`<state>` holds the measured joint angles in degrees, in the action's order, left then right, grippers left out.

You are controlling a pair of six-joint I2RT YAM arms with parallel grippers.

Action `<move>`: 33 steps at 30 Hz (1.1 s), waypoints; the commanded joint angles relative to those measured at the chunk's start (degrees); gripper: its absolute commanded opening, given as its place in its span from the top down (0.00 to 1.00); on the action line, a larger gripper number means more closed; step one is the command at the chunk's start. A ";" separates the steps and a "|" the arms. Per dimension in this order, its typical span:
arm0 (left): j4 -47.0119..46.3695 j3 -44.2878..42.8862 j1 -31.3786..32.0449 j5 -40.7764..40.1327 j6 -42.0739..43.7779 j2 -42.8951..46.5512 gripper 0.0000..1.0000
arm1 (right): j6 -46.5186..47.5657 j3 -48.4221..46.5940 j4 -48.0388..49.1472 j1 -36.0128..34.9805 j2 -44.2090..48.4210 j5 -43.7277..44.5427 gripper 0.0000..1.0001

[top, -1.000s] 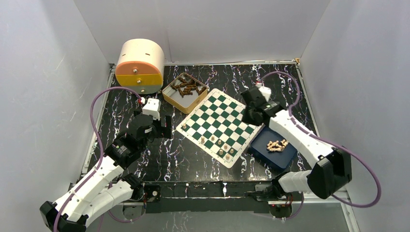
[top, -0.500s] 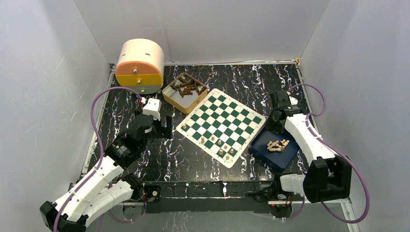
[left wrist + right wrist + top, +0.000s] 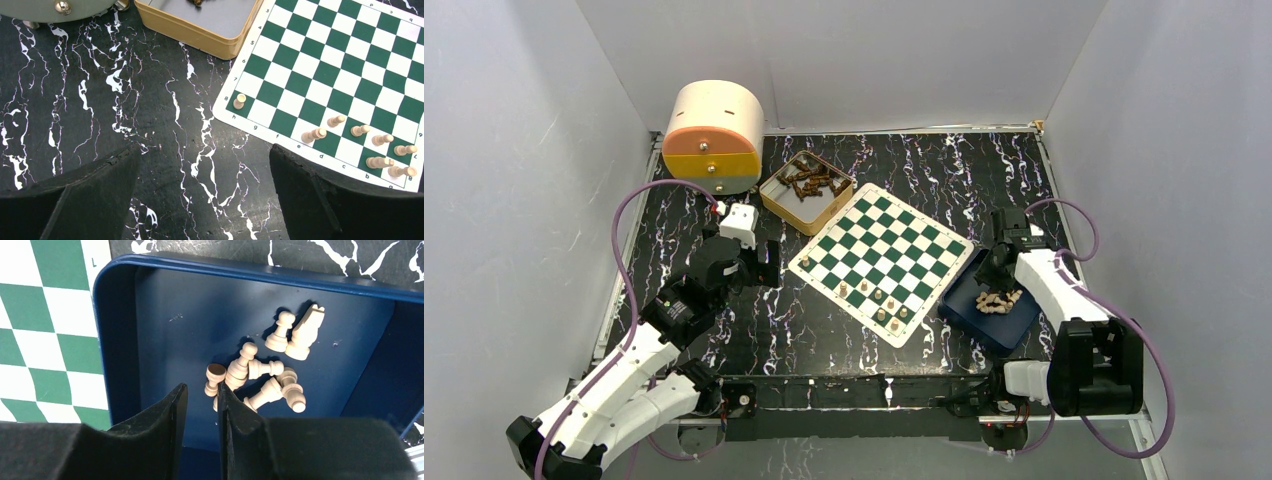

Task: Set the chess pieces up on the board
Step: Pick up the chess piece from the storage box.

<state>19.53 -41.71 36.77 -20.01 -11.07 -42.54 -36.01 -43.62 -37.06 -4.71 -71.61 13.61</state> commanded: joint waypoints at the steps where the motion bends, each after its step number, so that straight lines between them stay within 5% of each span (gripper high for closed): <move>1: -0.45 0.05 0.23 0.08 0.52 0.41 0.04 | -0.74 1.45 2.80 0.54 -0.31 -0.10 0.63; 33: -0.46 0.07 0.18 0.32 0.61 0.29 0.04 | -2.46 5.30 7.46 0.67 -4.85 -1.08 0.67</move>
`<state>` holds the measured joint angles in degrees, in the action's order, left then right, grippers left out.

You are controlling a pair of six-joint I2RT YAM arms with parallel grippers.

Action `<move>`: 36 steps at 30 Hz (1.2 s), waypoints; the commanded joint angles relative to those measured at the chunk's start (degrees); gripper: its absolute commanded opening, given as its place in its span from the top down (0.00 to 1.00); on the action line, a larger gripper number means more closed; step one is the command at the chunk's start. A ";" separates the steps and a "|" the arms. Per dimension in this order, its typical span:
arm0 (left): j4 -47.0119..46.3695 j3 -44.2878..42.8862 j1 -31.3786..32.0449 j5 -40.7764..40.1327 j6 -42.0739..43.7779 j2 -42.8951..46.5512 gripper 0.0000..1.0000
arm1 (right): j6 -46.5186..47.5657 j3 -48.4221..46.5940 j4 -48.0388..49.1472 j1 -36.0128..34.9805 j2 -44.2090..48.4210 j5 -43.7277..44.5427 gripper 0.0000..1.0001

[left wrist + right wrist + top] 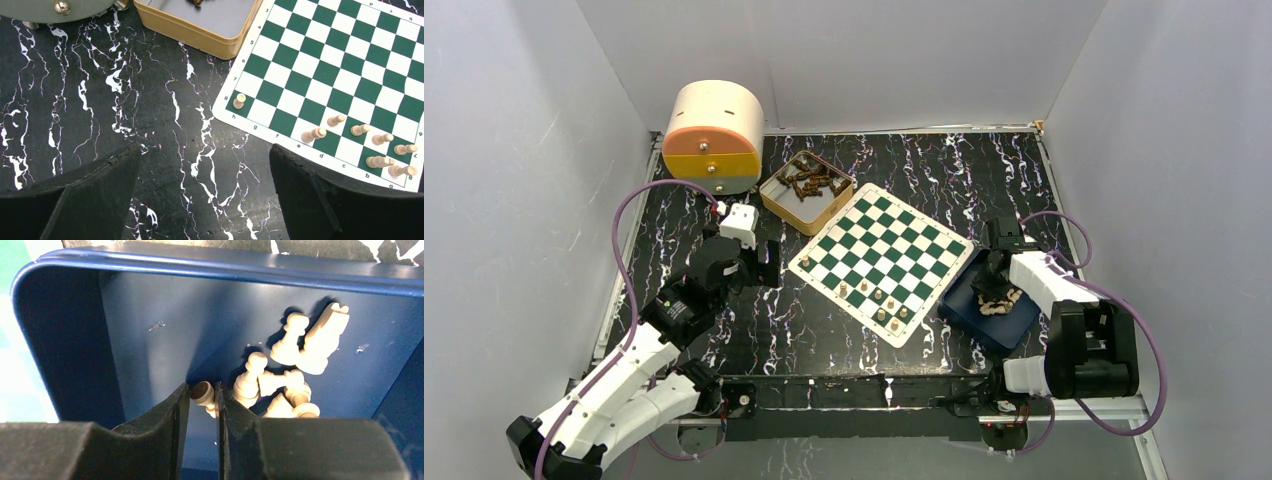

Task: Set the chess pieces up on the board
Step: Pick up the chess piece from the storage box.

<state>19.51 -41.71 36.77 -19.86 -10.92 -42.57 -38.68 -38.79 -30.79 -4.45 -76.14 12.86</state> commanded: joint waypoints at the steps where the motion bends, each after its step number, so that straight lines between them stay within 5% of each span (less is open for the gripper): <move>1: -0.51 0.10 0.22 0.17 0.46 0.29 0.04 | 0.33 0.32 1.06 0.36 -0.58 -0.48 0.67; 9: -0.58 0.05 0.23 0.41 0.46 0.28 0.04 | 0.57 -0.91 -2.22 0.40 0.27 0.57 0.62; 22: -0.23 -0.24 0.19 -0.84 0.27 0.59 0.03 | 1.50 -1.65 -1.93 0.40 -0.48 0.28 0.77; 36: 1.04 -2.10 0.23 2.55 -3.52 -1.07 0.06 | 0.40 -11.22 -9.81 0.40 5.21 3.00 0.80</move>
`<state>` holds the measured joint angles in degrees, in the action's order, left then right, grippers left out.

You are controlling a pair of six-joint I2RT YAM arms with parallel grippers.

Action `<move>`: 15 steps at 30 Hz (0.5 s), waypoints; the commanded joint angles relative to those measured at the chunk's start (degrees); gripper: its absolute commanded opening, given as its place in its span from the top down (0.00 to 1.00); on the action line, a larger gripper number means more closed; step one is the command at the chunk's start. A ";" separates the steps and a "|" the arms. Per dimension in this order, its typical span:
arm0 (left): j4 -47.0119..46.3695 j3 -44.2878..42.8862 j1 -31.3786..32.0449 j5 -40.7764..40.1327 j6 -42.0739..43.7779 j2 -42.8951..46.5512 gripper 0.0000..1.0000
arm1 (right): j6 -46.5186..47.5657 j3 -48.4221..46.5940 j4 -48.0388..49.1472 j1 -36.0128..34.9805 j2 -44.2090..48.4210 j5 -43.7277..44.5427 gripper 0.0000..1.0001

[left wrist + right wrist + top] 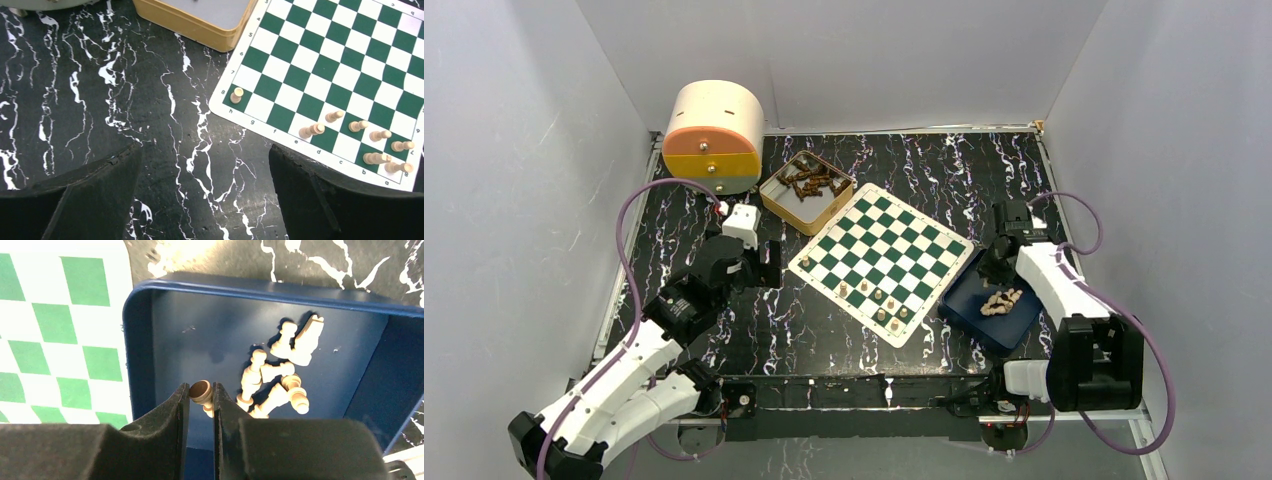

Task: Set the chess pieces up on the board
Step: Pick up the chess piece from the storage box.

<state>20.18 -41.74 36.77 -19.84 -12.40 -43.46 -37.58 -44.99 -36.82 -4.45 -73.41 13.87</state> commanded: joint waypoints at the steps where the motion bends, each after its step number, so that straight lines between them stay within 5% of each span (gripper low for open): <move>1: 0.32 -2.50 0.23 3.40 -3.07 0.03 0.07 | -1.04 -6.01 -4.51 0.40 3.03 1.64 0.80; 15: -10.85 -6.56 0.22 12.35 -19.84 -5.34 0.22 | -19.26 -5.66 1.32 0.08 10.53 -28.48 0.82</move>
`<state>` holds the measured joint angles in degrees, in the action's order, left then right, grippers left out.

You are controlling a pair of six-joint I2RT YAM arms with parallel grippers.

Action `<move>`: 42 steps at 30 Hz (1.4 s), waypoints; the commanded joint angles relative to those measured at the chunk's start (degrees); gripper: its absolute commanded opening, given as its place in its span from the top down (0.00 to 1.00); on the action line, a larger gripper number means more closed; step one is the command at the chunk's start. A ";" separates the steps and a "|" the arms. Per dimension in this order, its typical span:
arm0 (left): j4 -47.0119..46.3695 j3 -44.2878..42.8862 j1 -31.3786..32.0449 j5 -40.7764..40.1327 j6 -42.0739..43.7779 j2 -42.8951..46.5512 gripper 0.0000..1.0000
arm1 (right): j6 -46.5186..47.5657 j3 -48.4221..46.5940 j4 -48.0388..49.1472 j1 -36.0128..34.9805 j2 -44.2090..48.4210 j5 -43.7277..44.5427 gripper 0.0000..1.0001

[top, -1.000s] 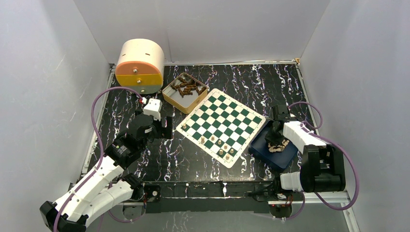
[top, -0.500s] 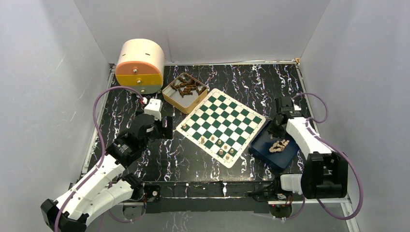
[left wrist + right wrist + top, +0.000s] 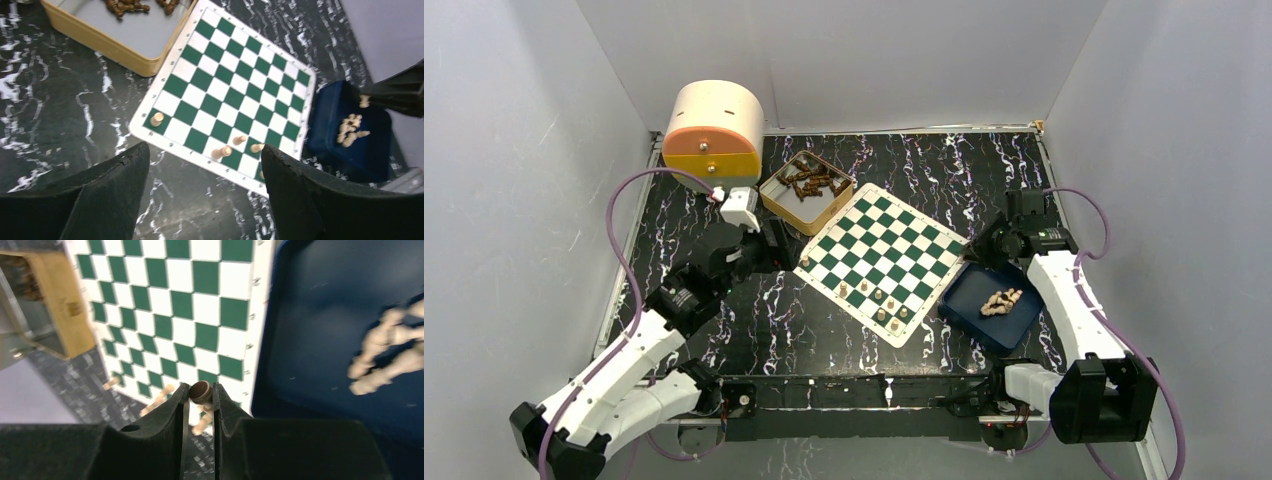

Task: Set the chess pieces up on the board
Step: Pick up the chess piece from the storage box, then place the chess piece on the chessboard.

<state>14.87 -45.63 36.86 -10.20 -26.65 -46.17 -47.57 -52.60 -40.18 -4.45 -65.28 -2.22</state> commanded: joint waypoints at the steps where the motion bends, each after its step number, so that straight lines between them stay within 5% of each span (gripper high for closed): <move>1: -6.39 -3.00 0.13 3.14 -6.19 -3.80 0.23 | -11.44 2.86 6.73 -0.39 2.95 -13.67 0.82; 16: -25.94 -5.64 5.43 4.99 -14.46 -20.80 0.33 | -38.50 9.11 28.10 -14.71 2.22 -16.32 0.82; 29: -38.48 -6.40 11.46 5.84 -17.09 -29.04 0.35 | -44.74 6.90 35.62 -17.32 -0.25 -17.29 0.81; 42: -42.48 -8.27 13.46 6.51 -20.46 -34.44 0.48 | -47.38 8.04 37.85 -18.24 1.82 -16.77 0.81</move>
<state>-24.45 -51.53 49.50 -3.44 -46.19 -80.36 -93.41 -43.59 -5.58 -22.28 -65.58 -18.83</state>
